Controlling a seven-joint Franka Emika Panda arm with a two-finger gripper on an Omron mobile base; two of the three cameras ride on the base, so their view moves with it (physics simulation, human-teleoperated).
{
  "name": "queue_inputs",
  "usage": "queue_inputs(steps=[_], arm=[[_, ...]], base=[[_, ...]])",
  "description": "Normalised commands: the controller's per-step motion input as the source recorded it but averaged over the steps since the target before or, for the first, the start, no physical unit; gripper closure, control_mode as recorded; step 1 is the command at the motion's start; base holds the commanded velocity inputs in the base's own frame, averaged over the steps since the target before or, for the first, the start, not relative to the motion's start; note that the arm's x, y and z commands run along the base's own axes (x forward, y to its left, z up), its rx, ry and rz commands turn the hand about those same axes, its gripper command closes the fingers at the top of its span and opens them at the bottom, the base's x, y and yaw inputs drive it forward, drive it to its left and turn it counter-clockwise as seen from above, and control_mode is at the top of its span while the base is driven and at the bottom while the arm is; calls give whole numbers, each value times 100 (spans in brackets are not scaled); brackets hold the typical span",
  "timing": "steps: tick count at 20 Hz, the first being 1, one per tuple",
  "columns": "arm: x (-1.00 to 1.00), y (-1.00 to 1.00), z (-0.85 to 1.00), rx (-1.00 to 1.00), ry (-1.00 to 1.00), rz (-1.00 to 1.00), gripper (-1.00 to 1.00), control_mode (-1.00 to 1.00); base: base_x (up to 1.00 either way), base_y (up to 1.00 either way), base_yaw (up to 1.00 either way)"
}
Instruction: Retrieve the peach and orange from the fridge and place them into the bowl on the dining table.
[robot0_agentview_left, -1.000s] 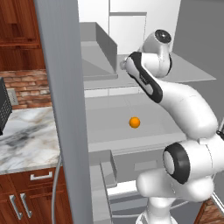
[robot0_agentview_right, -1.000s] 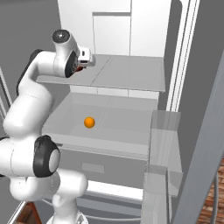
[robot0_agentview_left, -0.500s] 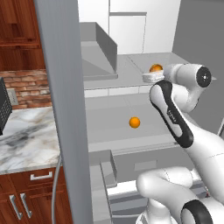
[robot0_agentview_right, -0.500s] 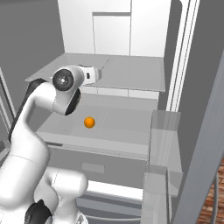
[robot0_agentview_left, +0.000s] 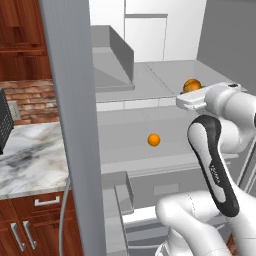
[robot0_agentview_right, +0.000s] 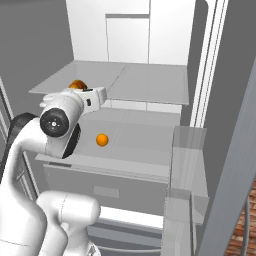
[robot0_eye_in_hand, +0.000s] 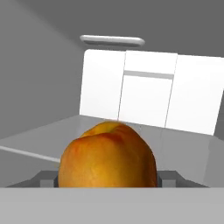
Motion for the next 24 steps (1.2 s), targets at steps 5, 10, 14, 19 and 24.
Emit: queue_inputs(steps=[5, 10, 14, 19, 24], arm=[[-67, 0, 29, -2, 0, 0, 100, 100], [0, 0, 0, 0, 0, 0, 100, 100], [0, 0, 0, 0, 0, 0, 100, 100], [0, 0, 0, 0, 0, 0, 100, 100], [0, 0, 0, 0, 0, 0, 100, 100]], base=[[-19, 0, 0], [-94, -2, 0], [-100, -1, 0], [-96, 0, 18], [-83, -7, 31]])
